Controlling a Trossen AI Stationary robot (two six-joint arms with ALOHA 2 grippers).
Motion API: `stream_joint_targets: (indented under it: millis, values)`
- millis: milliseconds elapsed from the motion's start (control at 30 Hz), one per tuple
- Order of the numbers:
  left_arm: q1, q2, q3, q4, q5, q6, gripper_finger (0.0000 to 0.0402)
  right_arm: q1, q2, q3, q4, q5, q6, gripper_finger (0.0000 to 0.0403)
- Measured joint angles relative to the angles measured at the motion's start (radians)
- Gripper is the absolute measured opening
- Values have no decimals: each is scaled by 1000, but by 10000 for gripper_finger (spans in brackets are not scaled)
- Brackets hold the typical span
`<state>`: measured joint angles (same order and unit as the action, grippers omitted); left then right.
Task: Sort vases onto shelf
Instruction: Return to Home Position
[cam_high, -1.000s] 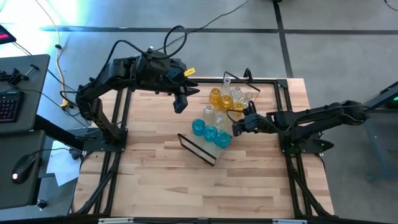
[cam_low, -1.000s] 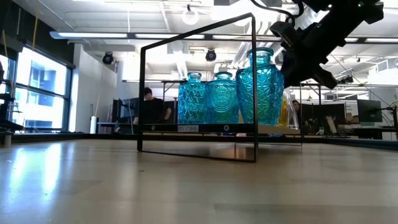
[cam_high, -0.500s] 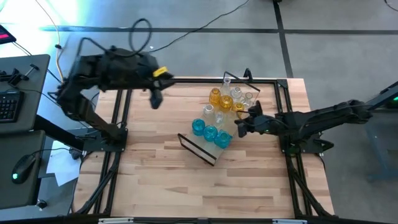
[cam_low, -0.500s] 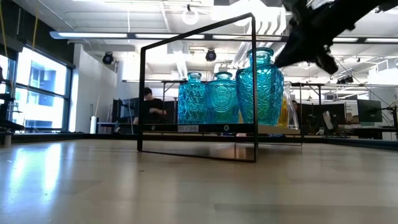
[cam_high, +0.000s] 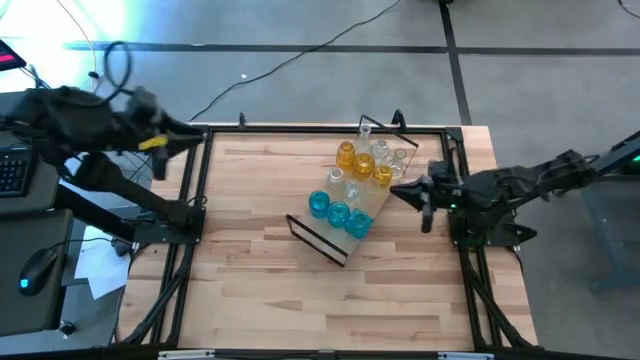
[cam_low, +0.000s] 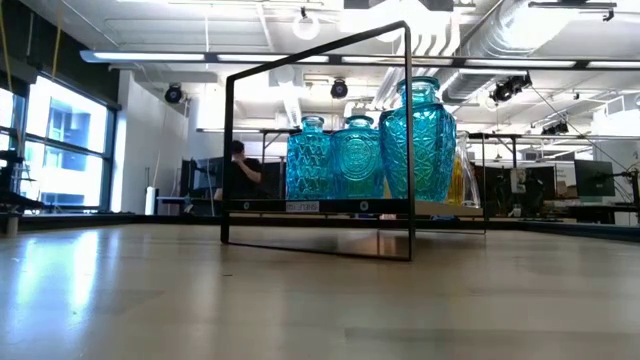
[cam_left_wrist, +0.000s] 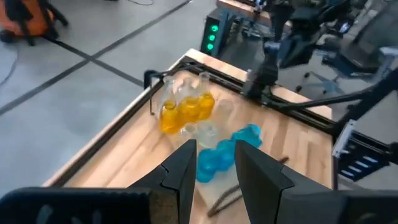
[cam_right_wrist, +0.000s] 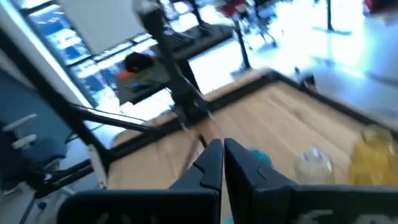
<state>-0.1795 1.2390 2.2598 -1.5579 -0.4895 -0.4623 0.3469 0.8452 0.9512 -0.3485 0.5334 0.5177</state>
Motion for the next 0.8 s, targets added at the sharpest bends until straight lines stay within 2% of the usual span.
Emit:
stream_joint_targets:
  millis: [133,300,500,700,800]
  values:
    - [-71,-134,-139,7,-56,-50,102,70,-1,85,-2,16,-106,0]
    - [-114,-267,-365,25,-14,-44,102,146,0,139,-5,12,-164,0]
    - [-144,-421,-692,167,82,-50,102,207,-2,120,-6,11,-161,0]
    - [-163,-616,-994,306,89,-92,102,237,-17,97,-4,4,-136,0]
    - [-163,-723,-1115,369,54,-126,102,239,-50,97,-2,32,-180,0]
